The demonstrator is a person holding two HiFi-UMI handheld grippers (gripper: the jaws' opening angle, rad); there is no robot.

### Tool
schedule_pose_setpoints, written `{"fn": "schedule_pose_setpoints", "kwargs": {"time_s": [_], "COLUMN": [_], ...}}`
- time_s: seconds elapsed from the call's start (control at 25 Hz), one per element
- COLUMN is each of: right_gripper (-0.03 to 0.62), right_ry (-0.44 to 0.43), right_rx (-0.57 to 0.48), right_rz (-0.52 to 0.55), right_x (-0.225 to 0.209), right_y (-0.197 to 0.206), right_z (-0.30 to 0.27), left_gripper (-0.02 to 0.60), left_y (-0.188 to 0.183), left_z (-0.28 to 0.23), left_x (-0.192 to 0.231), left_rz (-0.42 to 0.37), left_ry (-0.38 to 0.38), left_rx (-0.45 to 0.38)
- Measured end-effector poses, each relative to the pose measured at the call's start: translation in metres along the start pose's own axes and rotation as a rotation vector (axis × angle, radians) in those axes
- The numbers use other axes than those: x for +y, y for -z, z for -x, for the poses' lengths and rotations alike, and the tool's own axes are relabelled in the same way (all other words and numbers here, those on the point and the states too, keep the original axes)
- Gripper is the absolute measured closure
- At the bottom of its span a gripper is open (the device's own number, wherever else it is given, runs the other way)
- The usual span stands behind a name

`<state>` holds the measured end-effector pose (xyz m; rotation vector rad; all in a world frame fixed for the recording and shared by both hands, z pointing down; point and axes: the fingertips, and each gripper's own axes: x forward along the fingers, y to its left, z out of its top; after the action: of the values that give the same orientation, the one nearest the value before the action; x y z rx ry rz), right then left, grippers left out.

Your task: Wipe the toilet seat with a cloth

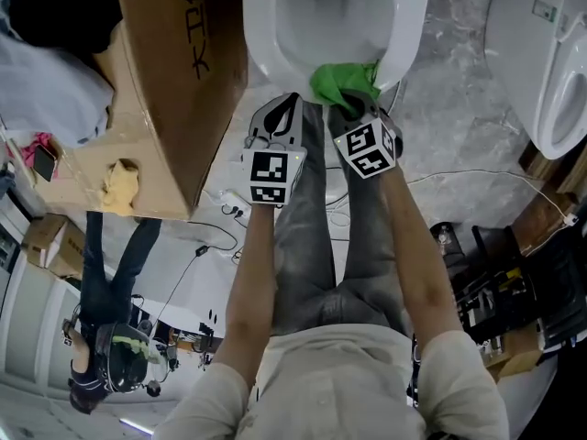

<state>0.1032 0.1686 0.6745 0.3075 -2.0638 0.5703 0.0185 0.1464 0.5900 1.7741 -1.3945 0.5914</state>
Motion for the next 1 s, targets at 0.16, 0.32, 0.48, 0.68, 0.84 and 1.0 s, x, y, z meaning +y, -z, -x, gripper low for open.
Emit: {"fn": "schedule_pose_setpoints", "kwargs": {"time_s": [0.16, 0.32, 0.48, 0.68, 0.84, 1.0], "right_gripper": [0.551, 0.551, 0.551, 0.549, 0.551, 0.551], "right_ry": [0.015, 0.029, 0.052, 0.079, 0.098, 0.115], "right_rx": [-0.004, -0.008, -0.016, -0.028, -0.038, -0.043], "right_rz": [-0.033, -0.059, -0.088, -0.118, -0.142, -0.157], "right_x": [-0.009, -0.020, -0.033, -0.047, -0.058, -0.069], "right_y": [0.006, 0.012, 0.017, 0.021, 0.023, 0.025], "right_z": [0.005, 0.012, 0.019, 0.027, 0.032, 0.036], "left_gripper": [0.569, 0.569, 0.569, 0.569, 0.569, 0.569], "left_y": [-0.004, -0.010, -0.017, -0.022, -0.025, -0.030], "left_z": [-0.007, -0.015, -0.022, -0.030, -0.035, -0.040], "left_x": [-0.007, -0.017, -0.026, -0.035, -0.042, -0.048], "left_rz": [-0.025, -0.043, -0.065, -0.087, -0.101, -0.114], "left_ry": [0.021, 0.039, 0.059, 0.080, 0.096, 0.110], "left_rx": [0.014, 0.022, 0.026, 0.033, 0.042, 0.047]}}
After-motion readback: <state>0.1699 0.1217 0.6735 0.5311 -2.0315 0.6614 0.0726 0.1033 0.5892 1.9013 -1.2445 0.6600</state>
